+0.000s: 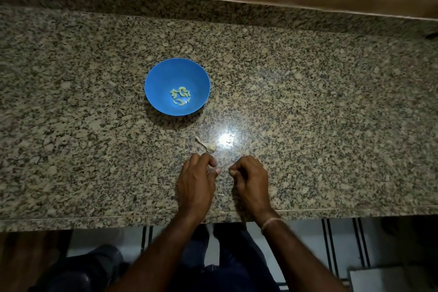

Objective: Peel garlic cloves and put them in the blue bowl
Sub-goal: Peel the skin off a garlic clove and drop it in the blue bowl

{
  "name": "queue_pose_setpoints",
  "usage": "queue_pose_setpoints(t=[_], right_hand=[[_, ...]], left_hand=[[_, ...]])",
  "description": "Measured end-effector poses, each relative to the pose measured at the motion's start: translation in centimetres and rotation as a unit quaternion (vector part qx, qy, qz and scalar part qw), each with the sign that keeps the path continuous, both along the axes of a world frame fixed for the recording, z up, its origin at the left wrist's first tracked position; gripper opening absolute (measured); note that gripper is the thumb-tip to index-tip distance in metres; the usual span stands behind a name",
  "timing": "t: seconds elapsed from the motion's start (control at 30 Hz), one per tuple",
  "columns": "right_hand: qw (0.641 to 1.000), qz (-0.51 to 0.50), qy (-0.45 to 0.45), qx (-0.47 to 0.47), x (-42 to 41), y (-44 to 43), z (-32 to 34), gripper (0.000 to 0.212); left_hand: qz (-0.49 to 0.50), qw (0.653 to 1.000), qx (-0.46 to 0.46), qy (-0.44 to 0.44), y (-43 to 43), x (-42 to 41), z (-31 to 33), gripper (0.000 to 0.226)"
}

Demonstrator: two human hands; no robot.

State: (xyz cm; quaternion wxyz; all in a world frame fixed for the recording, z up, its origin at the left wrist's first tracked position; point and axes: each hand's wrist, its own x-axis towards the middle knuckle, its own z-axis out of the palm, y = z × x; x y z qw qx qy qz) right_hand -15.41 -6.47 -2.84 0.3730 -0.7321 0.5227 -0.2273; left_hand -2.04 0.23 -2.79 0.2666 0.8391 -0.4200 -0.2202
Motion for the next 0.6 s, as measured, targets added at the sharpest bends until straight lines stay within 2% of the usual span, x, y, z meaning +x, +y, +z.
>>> queue_pose_setpoints(t=[0.43, 0.5, 0.53, 0.6], right_hand=[[0.998, 0.008, 0.053, -0.02, 0.6, -0.3, 0.1, 0.024], [0.998, -0.026, 0.0, 0.064, 0.6, -0.7, 0.8, 0.019], [0.986, -0.052, -0.064, 0.142, 0.7, -1.0, 1.5, 0.013], [0.939, -0.078, -0.187, 0.276, 0.8, -1.1, 2.8, 0.003]], left_hand=[[-0.005, 1.0, 0.015, 0.001, -0.3, 0.0, 0.4, 0.015], [0.012, 0.999, 0.015, 0.032, -0.5, 0.0, 0.6, 0.01], [0.029, 0.996, 0.01, 0.08, -0.7, -0.1, 0.9, 0.007], [0.06, 0.976, 0.001, 0.209, -1.1, -0.2, 1.5, 0.011]])
